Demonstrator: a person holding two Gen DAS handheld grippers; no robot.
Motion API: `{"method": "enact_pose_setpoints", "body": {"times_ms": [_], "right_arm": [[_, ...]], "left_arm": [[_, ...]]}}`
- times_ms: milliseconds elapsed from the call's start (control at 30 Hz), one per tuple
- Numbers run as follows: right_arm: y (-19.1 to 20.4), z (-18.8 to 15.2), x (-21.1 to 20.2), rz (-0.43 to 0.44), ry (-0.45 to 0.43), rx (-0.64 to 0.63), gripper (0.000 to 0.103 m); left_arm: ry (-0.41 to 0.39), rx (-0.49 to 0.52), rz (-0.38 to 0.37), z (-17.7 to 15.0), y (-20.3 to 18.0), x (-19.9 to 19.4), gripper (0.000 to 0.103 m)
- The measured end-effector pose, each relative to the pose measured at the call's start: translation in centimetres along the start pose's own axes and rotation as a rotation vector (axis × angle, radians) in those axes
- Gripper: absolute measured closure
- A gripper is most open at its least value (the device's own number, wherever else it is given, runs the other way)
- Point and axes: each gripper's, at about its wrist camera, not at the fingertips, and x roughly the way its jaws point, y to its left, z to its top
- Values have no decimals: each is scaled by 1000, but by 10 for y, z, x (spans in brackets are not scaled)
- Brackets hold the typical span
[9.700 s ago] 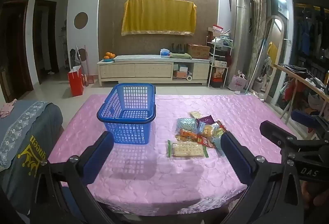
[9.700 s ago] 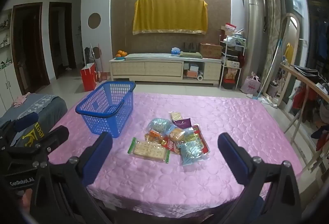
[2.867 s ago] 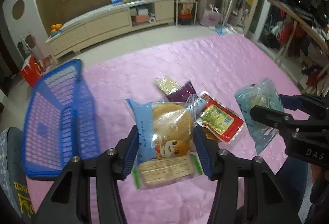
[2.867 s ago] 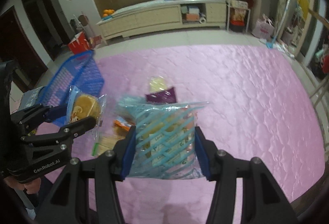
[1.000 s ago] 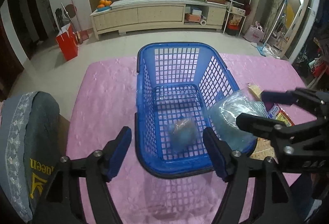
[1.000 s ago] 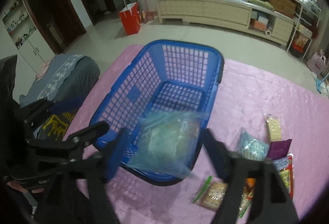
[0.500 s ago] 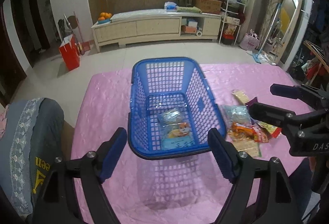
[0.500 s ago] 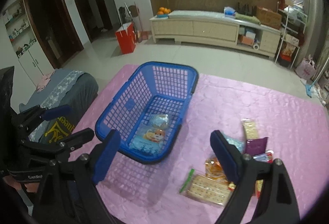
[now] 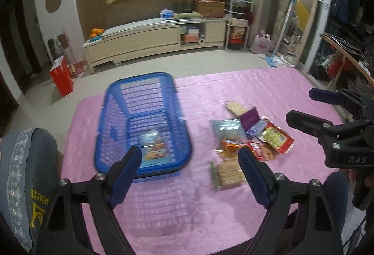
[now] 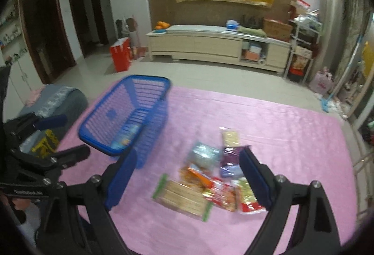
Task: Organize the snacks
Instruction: 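Withdraw both grippers from the basket back toward the snack pile, then grasp the saltine cracker pack with the left gripper and lift it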
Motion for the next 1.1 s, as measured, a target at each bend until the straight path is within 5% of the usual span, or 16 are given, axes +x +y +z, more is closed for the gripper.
{"method": "enact_pose_setpoints", "body": {"times_ms": [567, 1100], "right_arm": [[-72, -79, 38, 13, 150, 15, 11], [-74, -125, 105, -9, 256, 19, 12]], "left_arm": [[91, 200, -125, -26, -77, 76, 20], [255, 511, -272, -65, -105, 175, 20]]}}
